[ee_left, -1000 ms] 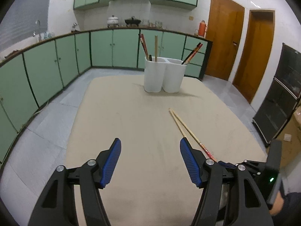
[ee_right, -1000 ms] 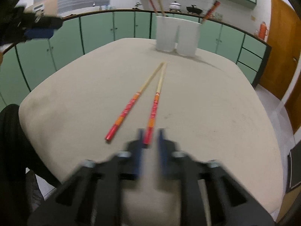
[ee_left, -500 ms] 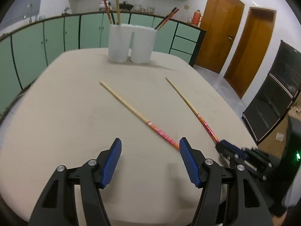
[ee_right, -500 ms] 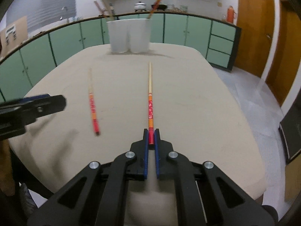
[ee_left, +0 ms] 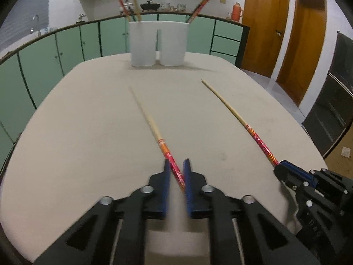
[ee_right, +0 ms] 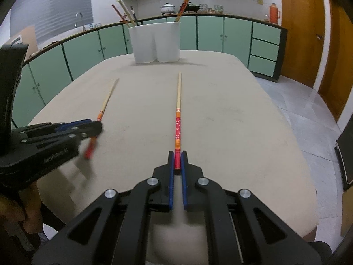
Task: Organize utensils
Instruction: 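Grasp a red-striped chopstick with the right tool while the left tool grasps the other, then lift both red-striped chopsticks and carry them over the white holder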
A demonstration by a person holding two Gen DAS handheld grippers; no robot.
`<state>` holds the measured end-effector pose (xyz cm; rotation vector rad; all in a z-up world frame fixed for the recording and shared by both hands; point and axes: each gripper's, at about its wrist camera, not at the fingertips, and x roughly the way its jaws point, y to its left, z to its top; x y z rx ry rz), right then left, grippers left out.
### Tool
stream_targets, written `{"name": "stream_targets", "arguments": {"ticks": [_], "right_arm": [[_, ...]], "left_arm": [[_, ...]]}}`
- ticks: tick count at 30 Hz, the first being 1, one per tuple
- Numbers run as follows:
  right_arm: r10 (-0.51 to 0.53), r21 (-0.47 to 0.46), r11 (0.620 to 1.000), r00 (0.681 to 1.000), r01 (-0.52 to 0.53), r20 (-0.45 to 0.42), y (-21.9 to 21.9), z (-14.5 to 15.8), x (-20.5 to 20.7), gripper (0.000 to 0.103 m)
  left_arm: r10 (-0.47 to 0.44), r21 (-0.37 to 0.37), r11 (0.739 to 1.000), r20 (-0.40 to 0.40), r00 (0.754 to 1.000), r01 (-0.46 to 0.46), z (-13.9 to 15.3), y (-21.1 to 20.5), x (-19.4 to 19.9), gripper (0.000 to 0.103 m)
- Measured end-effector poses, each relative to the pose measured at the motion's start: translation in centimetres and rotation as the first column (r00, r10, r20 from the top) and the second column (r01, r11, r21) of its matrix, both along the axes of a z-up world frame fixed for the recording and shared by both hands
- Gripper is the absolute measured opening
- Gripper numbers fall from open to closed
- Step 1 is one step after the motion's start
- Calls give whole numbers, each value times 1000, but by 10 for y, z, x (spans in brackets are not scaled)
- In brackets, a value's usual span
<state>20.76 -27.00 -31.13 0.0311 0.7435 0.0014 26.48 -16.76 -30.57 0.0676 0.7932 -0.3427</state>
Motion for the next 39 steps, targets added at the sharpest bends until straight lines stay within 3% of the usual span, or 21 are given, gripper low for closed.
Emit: {"name": "stream_targets", "arguments": {"ticks": [10, 14, 16, 17, 20, 24, 29, 39], "right_arm": [[65, -13, 998, 998, -65, 1, 26, 2, 4, 7], [57, -1, 998, 998, -57, 1, 23, 2, 0, 9], [54, 3, 999, 999, -54, 1, 23, 1, 1, 10], [52, 2, 999, 999, -52, 1, 23, 1, 1, 10], [55, 1, 999, 999, -55, 0, 25, 1, 2, 9], [48, 30, 998, 999, -48, -8, 22, 6, 3, 5], [25, 74, 997, 997, -31, 78, 20, 50, -17, 5], [82, 45, 994, 968, -96, 237, 32, 157, -28, 5]], "left_arm": [[-5, 52, 999, 13, 1000, 4, 6, 46, -32, 8], [-15, 71, 997, 7, 1000, 14, 8, 56, -33, 25], [-41, 82, 996, -3, 999, 42, 4, 58, -34, 26], [-49, 82, 995, 5, 999, 49, 3, 59, -35, 25], [-71, 26, 997, 3, 997, 71, 3, 62, -30, 6], [-72, -35, 997, -5, 997, 72, 10, 64, -26, 6], [-56, -74, 996, 23, 998, 57, 48, 68, -41, 6], [-43, -114, 991, 170, 984, 63, 136, 79, -48, 6]]}}
